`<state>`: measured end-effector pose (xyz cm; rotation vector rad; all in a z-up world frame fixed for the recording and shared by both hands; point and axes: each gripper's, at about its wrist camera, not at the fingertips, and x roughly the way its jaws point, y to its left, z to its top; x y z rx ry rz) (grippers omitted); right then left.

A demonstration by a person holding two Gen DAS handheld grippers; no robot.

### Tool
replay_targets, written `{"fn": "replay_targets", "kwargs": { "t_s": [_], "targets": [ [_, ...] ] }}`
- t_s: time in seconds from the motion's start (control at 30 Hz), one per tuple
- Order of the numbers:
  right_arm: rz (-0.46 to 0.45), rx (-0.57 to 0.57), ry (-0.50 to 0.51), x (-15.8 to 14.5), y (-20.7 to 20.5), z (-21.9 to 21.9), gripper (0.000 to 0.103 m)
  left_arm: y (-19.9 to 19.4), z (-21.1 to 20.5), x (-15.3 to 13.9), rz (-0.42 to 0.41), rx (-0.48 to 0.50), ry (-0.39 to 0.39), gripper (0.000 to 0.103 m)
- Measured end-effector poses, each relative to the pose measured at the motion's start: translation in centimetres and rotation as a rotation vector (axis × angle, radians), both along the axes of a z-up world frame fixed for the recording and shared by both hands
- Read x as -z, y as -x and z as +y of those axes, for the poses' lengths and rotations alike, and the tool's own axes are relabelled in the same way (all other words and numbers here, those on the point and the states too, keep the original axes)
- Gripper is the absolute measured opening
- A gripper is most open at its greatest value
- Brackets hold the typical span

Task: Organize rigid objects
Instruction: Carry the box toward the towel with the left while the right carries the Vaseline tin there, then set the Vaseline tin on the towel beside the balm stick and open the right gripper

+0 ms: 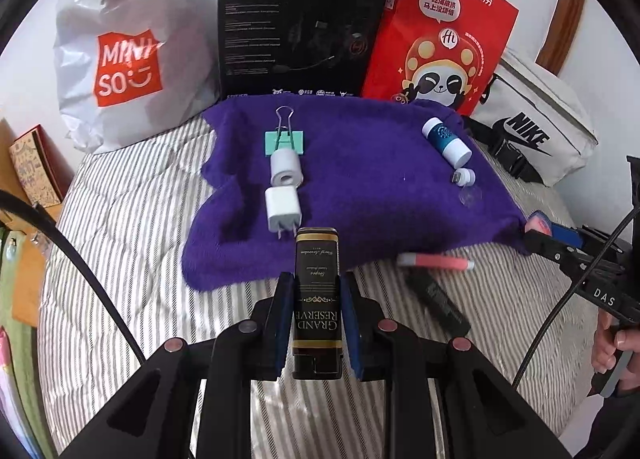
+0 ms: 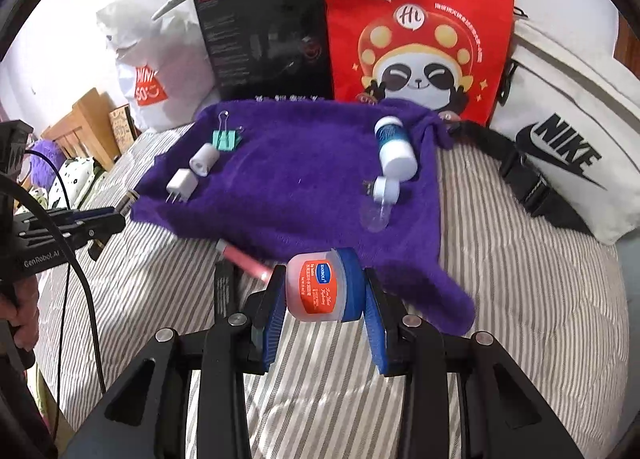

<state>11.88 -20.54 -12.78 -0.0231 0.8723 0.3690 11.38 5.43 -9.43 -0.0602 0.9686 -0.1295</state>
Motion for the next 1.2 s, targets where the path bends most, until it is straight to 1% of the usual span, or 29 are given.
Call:
{"fn": "replay_targets", "kwargs": {
  "t_s": [0.1, 0.3, 0.5, 0.63, 0.83, 0.97, 1.2],
  "targets": [
    [-0.006, 0.002, -0.003, -0.4, -1.0, 0.0, 0.036, -1.0, -0.2, 0.0, 0.002, 0.004, 0.008, 0.022],
    [-0.003, 0.001, -0.028, -0.7, -3.6, 0.2, 0.036, -2.9, -0.3, -0.1, 0.006, 0.006, -0.003, 0.022],
    [-0.011, 0.001, -0.019, -0.5, -7.3, 1.2, 0.036, -4.1, 0.4, -0.1, 0.011, -0.008, -0.012, 0.022],
    [-0.020, 0.007, -0.003, 0.1, -10.0, 1.9, 0.036, -4.9, 0.9, -0.1, 0.017, -0.015, -0.024, 0.022],
    [0.015, 0.036, 0.014, 1.8, -14.8, 3.1, 0.036, -6.5, 1.3, 0.2, 0.023, -0.017, -0.017, 0.022],
    [0.050, 0.049, 0.036, 3.4, -17.7, 3.6, 0.036, -7.5, 1.3, 0.5, 0.023, -0.014, -0.003, 0.022],
    [0.088, 0.038, 0.077, 4.4, -19.8, 4.8, 0.036, -8.4, 1.5, 1.1, 0.031, -0.011, 0.010, 0.022]
  ]
}}
